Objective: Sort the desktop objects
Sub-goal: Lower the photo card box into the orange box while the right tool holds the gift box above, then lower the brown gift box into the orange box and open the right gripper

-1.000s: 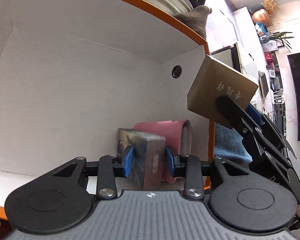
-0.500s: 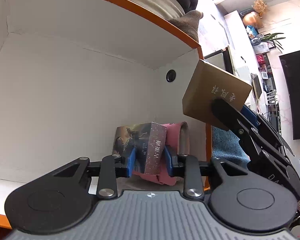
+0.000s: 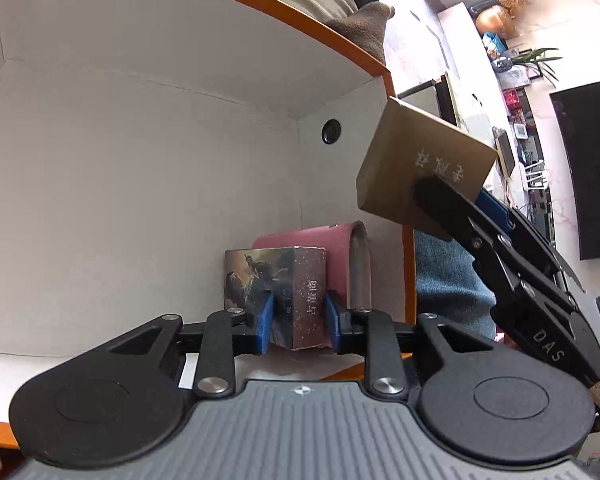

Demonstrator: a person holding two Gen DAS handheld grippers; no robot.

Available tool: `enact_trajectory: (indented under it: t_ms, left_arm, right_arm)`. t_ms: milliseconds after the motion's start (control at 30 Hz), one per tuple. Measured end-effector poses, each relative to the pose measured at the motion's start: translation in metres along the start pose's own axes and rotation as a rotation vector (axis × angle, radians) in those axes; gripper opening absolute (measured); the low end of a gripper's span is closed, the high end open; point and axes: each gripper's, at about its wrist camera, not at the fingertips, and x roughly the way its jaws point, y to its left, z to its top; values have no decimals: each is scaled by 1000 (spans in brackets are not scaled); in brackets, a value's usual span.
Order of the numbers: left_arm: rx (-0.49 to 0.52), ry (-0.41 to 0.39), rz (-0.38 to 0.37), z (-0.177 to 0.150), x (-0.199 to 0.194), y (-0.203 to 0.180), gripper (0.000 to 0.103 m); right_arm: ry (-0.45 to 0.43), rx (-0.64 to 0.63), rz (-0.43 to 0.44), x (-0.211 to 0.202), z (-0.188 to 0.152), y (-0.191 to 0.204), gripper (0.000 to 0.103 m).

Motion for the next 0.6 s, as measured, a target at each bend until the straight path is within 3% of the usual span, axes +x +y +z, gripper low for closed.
enact_trajectory:
  t_ms: [300, 467, 600]
  left_arm:
    - [20, -20, -12, -1, -5, -2, 34]
    - [20, -87, 17, -7, -30, -1, 35]
    - [29, -222, 153, -12, -66, 1, 35]
  right_arm:
    - [51, -59, 35, 2, 8, 3, 56]
    - [99, -103, 93, 7, 17, 10, 56]
    - [129, -211, 176, 13, 27, 28, 56]
